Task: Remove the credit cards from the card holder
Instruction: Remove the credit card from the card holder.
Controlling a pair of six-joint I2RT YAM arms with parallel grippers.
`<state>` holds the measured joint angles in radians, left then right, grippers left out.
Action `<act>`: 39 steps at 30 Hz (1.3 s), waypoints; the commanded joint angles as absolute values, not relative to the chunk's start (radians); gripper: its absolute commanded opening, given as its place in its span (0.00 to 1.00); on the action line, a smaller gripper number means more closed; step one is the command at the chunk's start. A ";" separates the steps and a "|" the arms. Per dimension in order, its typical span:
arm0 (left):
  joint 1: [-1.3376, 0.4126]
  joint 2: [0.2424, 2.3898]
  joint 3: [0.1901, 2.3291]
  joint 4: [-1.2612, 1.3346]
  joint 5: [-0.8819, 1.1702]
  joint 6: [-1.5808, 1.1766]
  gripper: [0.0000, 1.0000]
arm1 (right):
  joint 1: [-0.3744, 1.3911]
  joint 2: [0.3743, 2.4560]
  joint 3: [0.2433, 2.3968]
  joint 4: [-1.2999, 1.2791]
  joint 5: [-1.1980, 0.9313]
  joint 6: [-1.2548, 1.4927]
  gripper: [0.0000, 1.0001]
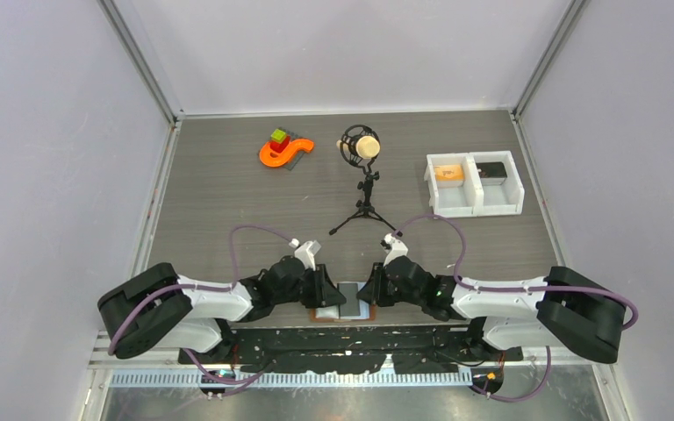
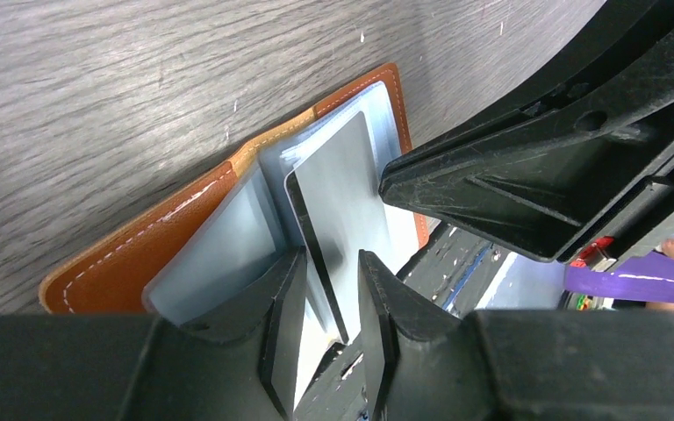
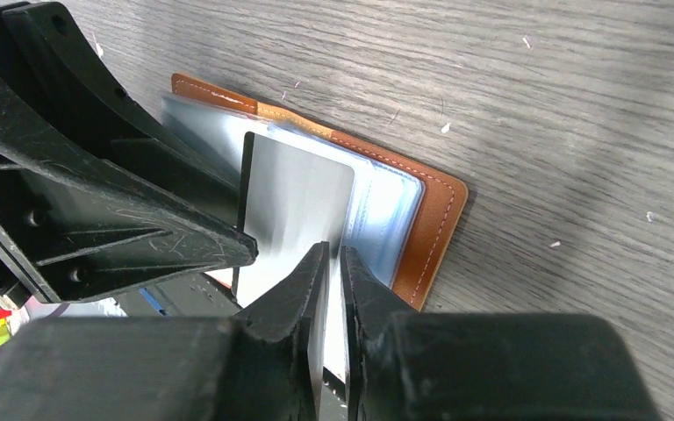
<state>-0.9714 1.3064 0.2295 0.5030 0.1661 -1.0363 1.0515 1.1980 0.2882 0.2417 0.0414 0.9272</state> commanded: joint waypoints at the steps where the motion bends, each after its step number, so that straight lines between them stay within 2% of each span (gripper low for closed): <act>1: -0.953 1.278 0.191 0.613 0.175 -1.067 0.30 | 1.054 1.214 0.287 0.256 0.055 0.939 0.17; 10: -0.935 1.315 0.148 0.782 0.218 -1.124 0.19 | 1.054 1.219 0.275 0.257 0.064 0.938 0.12; 17: -0.918 1.380 0.120 0.912 0.248 -1.162 0.18 | 1.052 1.224 0.271 0.261 0.065 0.938 0.11; 21: -0.909 1.423 0.106 0.992 0.259 -1.182 0.14 | 1.052 1.227 0.270 0.261 0.065 0.939 0.11; 23: -0.903 1.445 0.097 1.030 0.264 -1.189 0.14 | 1.052 1.230 0.269 0.261 0.064 0.939 0.11; 27: -0.889 1.483 0.073 1.108 0.267 -1.201 0.21 | 1.051 1.235 0.267 0.262 0.067 0.937 0.11; 39: -0.868 1.567 0.043 1.247 0.282 -1.223 0.23 | 1.043 1.230 0.266 0.253 0.070 0.932 0.11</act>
<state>-0.8810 1.5448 0.0589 1.0958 0.2707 -1.2087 1.0496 1.2201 0.2813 0.2733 0.0467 0.9401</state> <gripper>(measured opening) 0.227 0.110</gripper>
